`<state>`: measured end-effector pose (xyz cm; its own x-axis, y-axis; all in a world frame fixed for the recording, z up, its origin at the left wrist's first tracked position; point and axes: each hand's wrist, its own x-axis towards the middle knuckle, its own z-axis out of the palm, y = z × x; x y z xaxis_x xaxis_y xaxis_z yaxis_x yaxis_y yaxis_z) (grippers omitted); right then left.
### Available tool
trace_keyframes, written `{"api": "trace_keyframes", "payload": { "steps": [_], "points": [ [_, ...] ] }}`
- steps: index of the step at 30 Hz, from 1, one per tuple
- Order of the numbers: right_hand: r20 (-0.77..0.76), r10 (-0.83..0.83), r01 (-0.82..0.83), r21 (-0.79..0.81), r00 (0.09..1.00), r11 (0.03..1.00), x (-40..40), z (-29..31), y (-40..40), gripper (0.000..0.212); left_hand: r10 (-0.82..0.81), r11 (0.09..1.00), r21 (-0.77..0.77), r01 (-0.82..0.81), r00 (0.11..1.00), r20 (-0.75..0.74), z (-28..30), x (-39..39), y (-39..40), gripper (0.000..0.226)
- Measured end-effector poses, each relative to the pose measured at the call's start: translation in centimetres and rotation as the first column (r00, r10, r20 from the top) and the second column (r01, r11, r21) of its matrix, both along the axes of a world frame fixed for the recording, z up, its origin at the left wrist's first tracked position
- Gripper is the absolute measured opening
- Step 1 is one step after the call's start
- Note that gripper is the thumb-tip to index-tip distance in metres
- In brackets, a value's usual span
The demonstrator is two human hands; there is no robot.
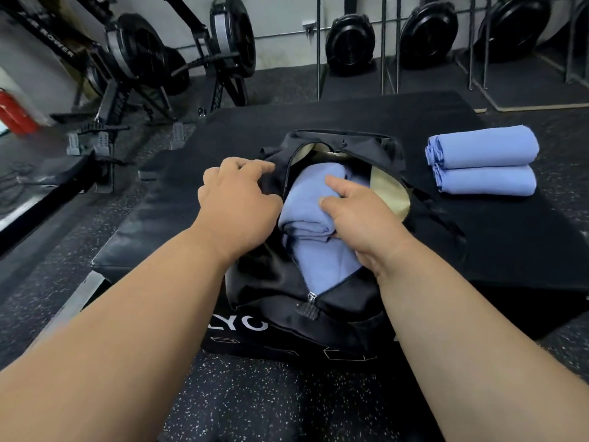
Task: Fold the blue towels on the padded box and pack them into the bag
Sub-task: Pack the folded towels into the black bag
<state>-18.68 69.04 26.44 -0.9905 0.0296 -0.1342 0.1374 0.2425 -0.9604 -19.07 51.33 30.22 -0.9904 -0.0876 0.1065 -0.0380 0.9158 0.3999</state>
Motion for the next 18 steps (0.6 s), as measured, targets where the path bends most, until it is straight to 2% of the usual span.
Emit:
{"api": "trace_keyframes", "payload": {
  "steps": [5, 10, 13, 18],
  "points": [
    [-0.015, 0.046, -0.045, 0.078, 0.999, 0.996, -2.6, -0.1, -1.2, 0.056, -0.195, 0.981, 0.009, 0.195, 0.981, 0.007, -0.2, 1.0, -0.1, 0.059],
    [0.018, 0.098, -0.100, 0.138, 0.995, 0.985, -3.9, -0.6, -1.7, 0.071, -0.255, 0.966, -0.023, 0.257, 0.964, 0.072, -1.2, 0.7, 0.3, 0.053],
    [0.029, 0.105, -0.108, 0.141, 0.994, 0.984, -4.5, -0.9, -1.7, 0.075, -0.284, 0.950, -0.090, 0.298, 0.948, 0.142, -1.5, 0.6, 0.8, 0.051],
    [0.050, 0.094, -0.096, 0.055, 0.994, 0.994, -4.2, -0.9, -1.1, 0.078, -0.251, 0.899, -0.299, 0.319, 0.937, 0.243, -2.0, 0.9, 1.4, 0.043]
  ]
}}
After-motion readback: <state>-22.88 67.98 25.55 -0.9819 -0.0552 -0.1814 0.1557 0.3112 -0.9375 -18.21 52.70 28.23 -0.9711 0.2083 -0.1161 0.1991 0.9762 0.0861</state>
